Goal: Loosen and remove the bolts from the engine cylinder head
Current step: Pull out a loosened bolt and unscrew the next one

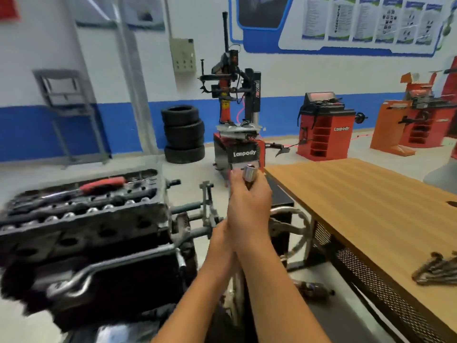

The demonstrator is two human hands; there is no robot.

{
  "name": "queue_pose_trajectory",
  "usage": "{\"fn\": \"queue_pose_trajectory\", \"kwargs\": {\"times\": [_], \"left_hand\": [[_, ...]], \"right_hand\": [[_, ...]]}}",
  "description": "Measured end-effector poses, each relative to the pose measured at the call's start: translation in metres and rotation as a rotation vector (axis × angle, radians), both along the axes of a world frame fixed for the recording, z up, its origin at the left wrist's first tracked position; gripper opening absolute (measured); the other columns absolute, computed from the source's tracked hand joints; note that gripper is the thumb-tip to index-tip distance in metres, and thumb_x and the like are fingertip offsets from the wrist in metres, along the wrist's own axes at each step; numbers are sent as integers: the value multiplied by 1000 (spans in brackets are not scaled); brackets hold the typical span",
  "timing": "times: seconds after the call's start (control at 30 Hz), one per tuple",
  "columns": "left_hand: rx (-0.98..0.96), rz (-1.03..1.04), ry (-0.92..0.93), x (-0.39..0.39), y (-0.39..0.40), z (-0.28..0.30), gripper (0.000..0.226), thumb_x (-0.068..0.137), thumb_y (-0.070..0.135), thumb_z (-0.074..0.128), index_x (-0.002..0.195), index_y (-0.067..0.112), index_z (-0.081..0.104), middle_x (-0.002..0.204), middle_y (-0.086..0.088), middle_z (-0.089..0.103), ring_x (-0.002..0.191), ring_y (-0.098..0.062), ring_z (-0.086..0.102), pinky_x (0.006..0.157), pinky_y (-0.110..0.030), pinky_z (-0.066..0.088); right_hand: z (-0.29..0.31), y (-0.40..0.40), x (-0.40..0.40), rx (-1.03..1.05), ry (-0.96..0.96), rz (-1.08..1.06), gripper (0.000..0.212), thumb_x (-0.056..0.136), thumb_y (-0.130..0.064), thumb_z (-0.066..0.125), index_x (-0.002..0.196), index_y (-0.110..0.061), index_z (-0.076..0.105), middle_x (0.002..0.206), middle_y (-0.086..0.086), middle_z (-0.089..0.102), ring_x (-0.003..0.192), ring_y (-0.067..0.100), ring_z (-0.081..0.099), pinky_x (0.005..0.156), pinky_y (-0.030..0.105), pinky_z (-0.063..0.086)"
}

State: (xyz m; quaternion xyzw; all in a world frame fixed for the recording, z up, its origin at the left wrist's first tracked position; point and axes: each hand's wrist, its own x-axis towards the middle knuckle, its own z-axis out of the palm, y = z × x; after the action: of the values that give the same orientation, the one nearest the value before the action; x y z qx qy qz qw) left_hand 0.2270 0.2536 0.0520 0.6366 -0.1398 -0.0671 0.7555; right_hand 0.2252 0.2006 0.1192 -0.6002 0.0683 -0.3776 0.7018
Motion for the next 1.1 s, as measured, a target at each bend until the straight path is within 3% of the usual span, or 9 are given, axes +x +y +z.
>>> {"fn": "queue_pose_trajectory", "kwargs": {"times": [0.07,0.27,0.4,0.47,0.57,0.77,0.83,0.93,1.1], "left_hand": [[-90,82,-43,15,46,18,33,107,4,52,78,12,67,59,4,62,51,-4,57,46,-17,44],[-215,445,-230,61,194,67,33,100,52,51,76,33,65,58,8,41,47,-5,31,40,-18,27],[-405,610,-207,89,284,81,38,100,59,47,79,29,60,58,4,41,41,-9,27,37,-21,23],[-521,657,-140,102,318,82,41,107,56,42,86,25,59,61,2,43,43,-10,30,38,-22,26],[-621,683,-119,117,349,81,41,110,51,38,88,26,61,63,1,46,49,-12,37,45,-25,33],[-721,794,-303,134,372,97,27,113,30,37,100,22,58,74,-1,54,65,-15,52,67,-32,46],[-773,862,-381,137,378,107,24,113,27,37,100,20,56,75,-1,54,66,-16,53,67,-33,46],[-800,955,-492,140,387,124,23,113,23,33,98,18,50,72,-2,52,64,-18,52,66,-35,46],[-714,835,-509,162,379,135,20,112,23,36,100,17,51,77,-1,58,69,-17,57,71,-35,51]], "right_hand": [[22,49,17,-157,-15,154,27,102,-29,62,79,-19,53,68,-9,52,63,6,46,66,32,41],[90,139,85,-326,-55,435,38,93,-58,53,89,-24,68,80,-2,72,71,8,65,61,22,52],[84,186,160,-999,156,375,21,96,-45,65,104,-26,71,99,-8,72,89,10,66,81,36,53],[65,210,187,-1374,297,444,35,98,-51,62,117,-23,71,114,-1,72,101,20,65,88,40,54],[40,233,209,-1708,297,405,39,97,-61,58,102,-23,68,98,-1,66,91,23,63,79,42,55],[27,244,228,-1899,29,157,41,103,-59,44,105,-20,56,93,-1,56,78,20,48,65,38,42],[30,245,224,-1898,-75,16,42,103,-60,40,96,-21,53,80,-5,45,64,16,44,56,35,32],[41,230,221,-1592,91,17,41,104,-60,36,89,-24,47,78,-8,45,61,11,42,51,32,26],[79,179,225,-347,194,576,22,107,-41,50,104,-22,60,79,2,69,57,18,58,52,34,48]]}}
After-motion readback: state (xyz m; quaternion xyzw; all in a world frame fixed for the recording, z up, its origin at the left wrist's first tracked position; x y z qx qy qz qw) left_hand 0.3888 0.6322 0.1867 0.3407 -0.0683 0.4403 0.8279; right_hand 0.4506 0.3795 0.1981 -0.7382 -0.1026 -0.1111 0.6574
